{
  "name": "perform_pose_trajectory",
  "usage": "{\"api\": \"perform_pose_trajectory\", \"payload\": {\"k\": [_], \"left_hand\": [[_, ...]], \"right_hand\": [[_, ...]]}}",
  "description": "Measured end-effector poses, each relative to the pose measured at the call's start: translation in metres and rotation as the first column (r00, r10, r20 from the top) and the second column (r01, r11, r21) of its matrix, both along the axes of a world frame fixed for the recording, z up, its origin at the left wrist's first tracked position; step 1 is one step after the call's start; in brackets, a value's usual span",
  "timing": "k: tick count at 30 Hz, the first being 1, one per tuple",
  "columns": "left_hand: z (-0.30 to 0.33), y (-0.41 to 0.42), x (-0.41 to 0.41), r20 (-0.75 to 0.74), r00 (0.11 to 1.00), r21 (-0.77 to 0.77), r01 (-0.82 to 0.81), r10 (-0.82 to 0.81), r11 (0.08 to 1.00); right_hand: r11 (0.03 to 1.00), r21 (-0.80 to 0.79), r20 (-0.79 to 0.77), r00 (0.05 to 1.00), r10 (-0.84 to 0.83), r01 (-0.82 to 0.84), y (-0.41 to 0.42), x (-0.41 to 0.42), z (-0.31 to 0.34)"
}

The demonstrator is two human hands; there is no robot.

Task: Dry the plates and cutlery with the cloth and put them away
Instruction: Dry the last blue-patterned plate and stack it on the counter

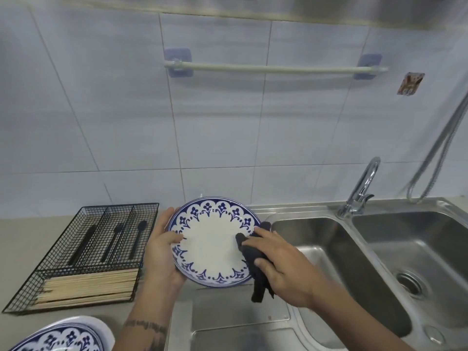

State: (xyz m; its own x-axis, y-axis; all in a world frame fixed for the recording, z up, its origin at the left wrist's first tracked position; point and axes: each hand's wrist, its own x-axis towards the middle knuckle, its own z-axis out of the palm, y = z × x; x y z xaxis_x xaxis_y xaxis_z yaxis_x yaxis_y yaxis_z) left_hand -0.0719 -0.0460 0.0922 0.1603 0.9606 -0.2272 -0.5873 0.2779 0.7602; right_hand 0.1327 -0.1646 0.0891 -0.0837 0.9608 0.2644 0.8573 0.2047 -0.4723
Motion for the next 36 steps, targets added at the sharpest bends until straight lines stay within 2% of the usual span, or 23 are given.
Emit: {"api": "perform_pose_trajectory", "payload": {"k": [2,6,10,16,19,23,27,30,33,36], "left_hand": [[-0.008,-0.009,-0.009,0.010,1.000,0.022,0.017,-0.017,1.000],[-0.025,-0.029,-0.029,0.014,1.000,-0.032,0.002,-0.002,0.999],[-0.037,-0.046,-0.053,0.007,0.999,-0.094,-0.048,0.049,0.994],[-0.042,-0.066,-0.091,-0.005,0.989,-0.089,-0.148,0.148,0.985],[-0.044,-0.078,-0.114,-0.119,0.959,-0.075,-0.268,0.258,0.960],[-0.048,-0.096,-0.145,-0.317,0.845,0.012,-0.451,0.432,0.892],[-0.062,-0.118,-0.177,-0.497,0.637,0.117,-0.623,0.588,0.774],[-0.076,-0.129,-0.204,-0.565,0.522,0.161,-0.690,0.639,0.706],[-0.086,-0.132,-0.228,-0.607,0.422,0.213,-0.730,0.673,0.650],[-0.097,-0.127,-0.250,-0.624,0.381,0.211,-0.758,0.682,0.617]], "right_hand": [[1.000,-0.013,-0.013,1.000,-0.013,0.013,0.006,-0.008,-0.009],[0.997,-0.048,-0.002,0.998,-0.055,0.055,0.020,-0.028,-0.028],[0.997,-0.081,0.032,0.999,-0.013,0.015,0.027,-0.045,-0.040],[0.998,-0.057,-0.208,0.978,0.013,-0.025,0.017,-0.079,-0.047],[0.998,-0.056,-0.268,0.963,0.027,-0.043,0.018,-0.102,-0.049],[0.988,-0.082,-0.239,0.965,0.111,-0.134,0.026,-0.131,-0.049],[0.958,-0.092,-0.189,0.950,0.250,-0.271,0.033,-0.172,-0.051],[0.918,-0.133,-0.172,0.921,0.350,-0.373,0.037,-0.201,-0.058],[0.917,-0.174,-0.184,0.926,0.328,-0.360,0.042,-0.219,-0.068],[0.881,-0.266,-0.172,0.919,0.355,-0.390,0.045,-0.230,-0.077]]}}
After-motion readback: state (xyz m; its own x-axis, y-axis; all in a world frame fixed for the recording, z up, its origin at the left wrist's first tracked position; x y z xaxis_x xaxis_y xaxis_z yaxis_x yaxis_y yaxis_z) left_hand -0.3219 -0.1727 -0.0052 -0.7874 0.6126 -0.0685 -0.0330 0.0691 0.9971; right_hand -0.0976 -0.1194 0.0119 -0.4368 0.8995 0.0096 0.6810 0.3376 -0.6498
